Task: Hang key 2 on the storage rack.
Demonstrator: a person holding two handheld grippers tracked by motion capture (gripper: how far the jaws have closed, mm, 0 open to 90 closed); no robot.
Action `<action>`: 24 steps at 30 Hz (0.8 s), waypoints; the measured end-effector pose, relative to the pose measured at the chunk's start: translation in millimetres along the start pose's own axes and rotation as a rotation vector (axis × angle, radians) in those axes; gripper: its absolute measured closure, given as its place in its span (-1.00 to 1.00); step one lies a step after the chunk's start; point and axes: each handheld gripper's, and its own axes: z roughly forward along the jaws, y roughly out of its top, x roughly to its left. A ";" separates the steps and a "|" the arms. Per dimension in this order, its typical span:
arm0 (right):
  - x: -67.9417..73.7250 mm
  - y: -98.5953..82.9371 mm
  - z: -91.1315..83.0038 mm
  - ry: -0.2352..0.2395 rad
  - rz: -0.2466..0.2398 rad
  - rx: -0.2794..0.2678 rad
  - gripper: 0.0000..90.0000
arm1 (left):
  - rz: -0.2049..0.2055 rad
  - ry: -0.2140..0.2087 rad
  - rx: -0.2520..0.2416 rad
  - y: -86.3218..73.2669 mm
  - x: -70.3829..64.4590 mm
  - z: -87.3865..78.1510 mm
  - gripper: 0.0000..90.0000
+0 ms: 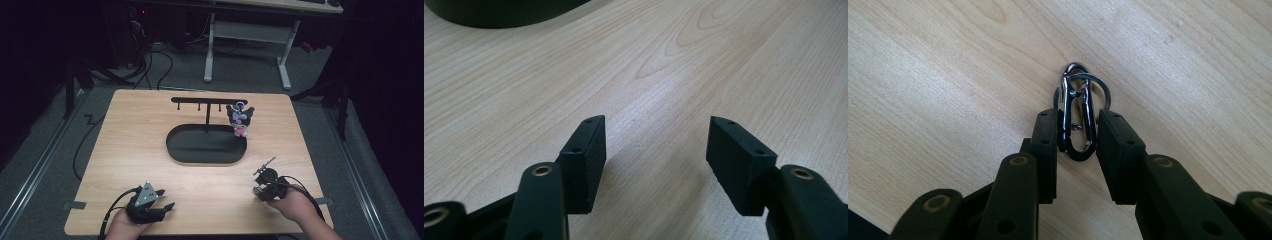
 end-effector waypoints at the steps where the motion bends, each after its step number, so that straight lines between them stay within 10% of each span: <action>1: 0.5 0.3 0.4 -0.004 -0.001 0.003 0.54 | 0.000 -0.001 0.001 0.0 -0.2 0.2 -0.07; 17: 5.7 3.6 4.6 0.016 -0.018 0.031 0.54 | 0.000 -0.005 0.005 -0.4 0.1 0.4 -0.07; 18: 4.7 2.7 1.7 0.017 -0.013 0.018 0.89 | -0.001 -0.006 0.005 -0.4 0.3 0.5 -0.07; 24: 1.2 -2.5 -0.2 -0.028 -0.016 0.001 0.89 | 0.006 -0.007 0.006 0.1 -1.3 1.6 -0.07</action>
